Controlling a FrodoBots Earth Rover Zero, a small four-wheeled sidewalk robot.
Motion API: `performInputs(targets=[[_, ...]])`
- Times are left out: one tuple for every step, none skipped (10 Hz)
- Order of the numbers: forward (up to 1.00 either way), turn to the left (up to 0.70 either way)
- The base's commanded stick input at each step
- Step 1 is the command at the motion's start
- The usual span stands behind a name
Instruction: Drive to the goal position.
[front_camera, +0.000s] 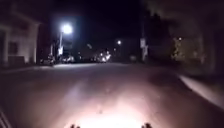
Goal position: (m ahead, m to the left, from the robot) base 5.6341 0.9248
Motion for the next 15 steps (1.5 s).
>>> performInputs(targets=[[0.70, 0.00], [0.70, 0.00], [0.70, 0.00], [0.70, 0.00], [0.70, 0.00], [0.70, 0.00], [0.70, 0.00], [0.70, 0.00], [0.70, 0.00], [0.70, 0.00], [0.70, 0.00], [0.70, 0.00], [0.70, 0.00], [0.70, 0.00], [0.70, 0.00]])
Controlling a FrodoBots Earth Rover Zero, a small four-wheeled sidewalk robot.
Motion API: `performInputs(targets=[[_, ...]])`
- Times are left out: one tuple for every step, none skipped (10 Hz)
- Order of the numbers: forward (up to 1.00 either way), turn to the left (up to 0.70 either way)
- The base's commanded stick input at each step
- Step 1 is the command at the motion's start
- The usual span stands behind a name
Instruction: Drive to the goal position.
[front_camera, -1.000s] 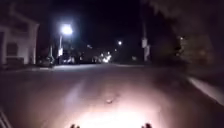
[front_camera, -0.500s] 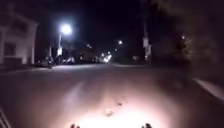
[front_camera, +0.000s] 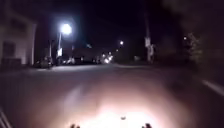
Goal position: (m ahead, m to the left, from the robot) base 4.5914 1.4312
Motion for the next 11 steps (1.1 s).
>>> performInputs(targets=[[0.70, 0.00], [0.70, 0.00], [0.70, 0.00], [0.70, 0.00], [0.70, 0.00], [0.70, 0.00], [0.70, 0.00], [0.70, 0.00], [0.70, 0.00], [0.70, 0.00], [0.70, 0.00]])
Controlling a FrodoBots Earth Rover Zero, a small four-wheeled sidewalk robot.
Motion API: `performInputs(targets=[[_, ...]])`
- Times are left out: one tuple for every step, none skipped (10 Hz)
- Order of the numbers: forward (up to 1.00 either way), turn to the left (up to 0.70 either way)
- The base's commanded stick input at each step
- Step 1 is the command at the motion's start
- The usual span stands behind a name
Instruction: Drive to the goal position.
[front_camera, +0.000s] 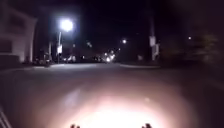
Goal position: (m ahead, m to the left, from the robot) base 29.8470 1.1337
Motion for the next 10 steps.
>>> performInputs(targets=[[0.70, 0.00], [0.70, 0.00], [0.70, 0.00], [0.70, 0.00], [0.70, 0.00], [0.70, 0.00], [0.70, 0.00], [0.70, 0.00], [0.70, 0.00], [0.70, 0.00]])
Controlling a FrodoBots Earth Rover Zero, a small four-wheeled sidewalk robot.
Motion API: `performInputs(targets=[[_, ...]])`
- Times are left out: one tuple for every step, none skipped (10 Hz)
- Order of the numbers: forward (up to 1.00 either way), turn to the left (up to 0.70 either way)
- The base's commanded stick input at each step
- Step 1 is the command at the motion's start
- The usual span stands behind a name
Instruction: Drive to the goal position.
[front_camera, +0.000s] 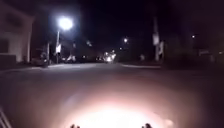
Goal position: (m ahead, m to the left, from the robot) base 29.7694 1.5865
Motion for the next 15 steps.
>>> performInputs(targets=[[0.70, 0.00], [0.70, 0.00], [0.70, 0.00], [0.70, 0.00], [0.70, 0.00], [0.70, 0.00], [0.70, 0.00], [0.70, 0.00], [0.70, 0.00], [0.70, 0.00], [0.70, 0.00], [0.70, 0.00], [0.70, 0.00], [0.70, 0.00], [0.70, 0.00]])
